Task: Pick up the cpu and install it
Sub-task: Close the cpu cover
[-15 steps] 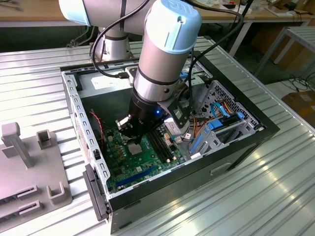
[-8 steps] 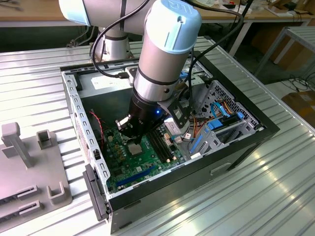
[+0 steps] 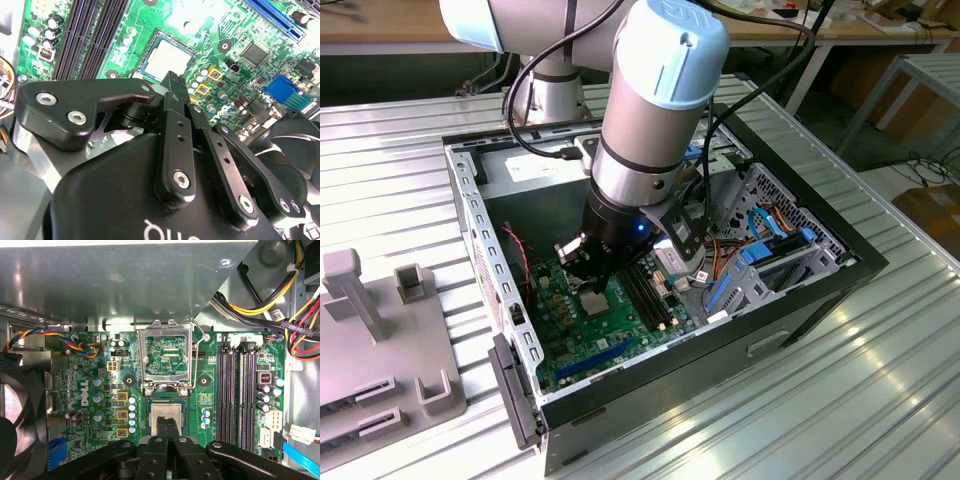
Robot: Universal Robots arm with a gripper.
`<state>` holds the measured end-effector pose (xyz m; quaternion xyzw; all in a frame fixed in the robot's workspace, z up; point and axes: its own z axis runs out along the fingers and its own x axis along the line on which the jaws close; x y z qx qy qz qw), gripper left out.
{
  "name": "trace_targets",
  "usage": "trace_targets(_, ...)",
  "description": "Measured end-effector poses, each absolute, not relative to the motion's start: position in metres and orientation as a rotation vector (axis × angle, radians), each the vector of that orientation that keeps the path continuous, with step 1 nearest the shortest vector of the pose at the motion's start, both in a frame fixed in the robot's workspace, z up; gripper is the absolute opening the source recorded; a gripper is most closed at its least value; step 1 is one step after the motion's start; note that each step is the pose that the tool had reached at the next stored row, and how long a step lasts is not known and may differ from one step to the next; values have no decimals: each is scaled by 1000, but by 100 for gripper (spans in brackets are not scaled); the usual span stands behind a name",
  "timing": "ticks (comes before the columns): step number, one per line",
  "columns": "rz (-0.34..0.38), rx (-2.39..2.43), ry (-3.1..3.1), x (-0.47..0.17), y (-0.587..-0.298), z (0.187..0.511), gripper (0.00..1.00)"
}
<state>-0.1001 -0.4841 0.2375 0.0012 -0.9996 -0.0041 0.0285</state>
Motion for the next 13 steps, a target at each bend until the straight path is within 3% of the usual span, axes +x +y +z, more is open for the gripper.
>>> trace_targets(13, -13, 13, -3085, -96, -484, 237, 11)
